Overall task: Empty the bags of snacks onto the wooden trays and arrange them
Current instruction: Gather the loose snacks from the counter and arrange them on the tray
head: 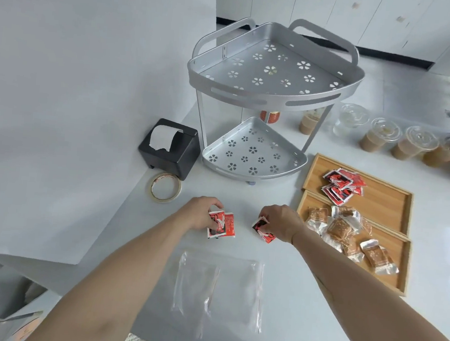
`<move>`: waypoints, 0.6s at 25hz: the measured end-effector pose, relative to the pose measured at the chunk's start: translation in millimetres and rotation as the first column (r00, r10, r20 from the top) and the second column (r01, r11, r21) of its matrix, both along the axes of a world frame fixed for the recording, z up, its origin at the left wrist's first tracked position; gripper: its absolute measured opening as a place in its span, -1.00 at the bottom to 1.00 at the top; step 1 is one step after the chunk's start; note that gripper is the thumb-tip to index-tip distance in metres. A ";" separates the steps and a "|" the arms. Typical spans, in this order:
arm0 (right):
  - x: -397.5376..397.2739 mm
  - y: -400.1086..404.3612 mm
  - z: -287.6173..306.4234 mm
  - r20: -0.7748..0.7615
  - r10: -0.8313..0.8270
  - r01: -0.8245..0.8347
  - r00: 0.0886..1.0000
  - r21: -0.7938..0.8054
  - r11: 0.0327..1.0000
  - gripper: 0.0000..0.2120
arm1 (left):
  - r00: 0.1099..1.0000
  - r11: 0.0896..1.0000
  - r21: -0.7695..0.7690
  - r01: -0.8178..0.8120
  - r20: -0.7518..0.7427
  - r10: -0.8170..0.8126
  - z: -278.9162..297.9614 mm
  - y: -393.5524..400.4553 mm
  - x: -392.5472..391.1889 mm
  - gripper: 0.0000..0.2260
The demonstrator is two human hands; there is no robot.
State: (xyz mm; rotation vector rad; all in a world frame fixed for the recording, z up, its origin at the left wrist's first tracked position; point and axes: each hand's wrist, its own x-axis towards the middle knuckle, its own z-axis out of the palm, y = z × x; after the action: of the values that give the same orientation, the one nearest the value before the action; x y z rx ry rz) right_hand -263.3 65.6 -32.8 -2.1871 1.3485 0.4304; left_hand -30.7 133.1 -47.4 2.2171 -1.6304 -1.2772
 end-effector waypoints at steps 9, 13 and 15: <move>-67.3 47.5 -15.4 0.003 -0.250 0.250 0.968 0.031 0.968 -0.66 | 0.920 0.970 0.009 0.243 0.314 -0.233 -6.7 2.1 -29.4 -0.65; -84.6 58.3 -17.8 -0.017 -0.304 0.304 0.952 -0.012 0.953 -0.66 | 0.933 0.979 -0.054 0.199 0.315 -0.172 -7.0 6.7 -33.0 -0.60; -88.8 61.0 -17.7 -0.029 -0.319 0.319 0.947 0.006 0.948 -0.67 | 0.937 0.982 -0.070 0.173 0.320 -0.142 -6.4 8.5 -36.0 -0.63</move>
State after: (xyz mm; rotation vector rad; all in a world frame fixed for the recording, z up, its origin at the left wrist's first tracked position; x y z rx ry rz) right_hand -352.1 126.6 -50.5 -1.9110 1.6746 0.3430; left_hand -66.7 141.6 -53.8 2.3660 -1.9703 -0.8827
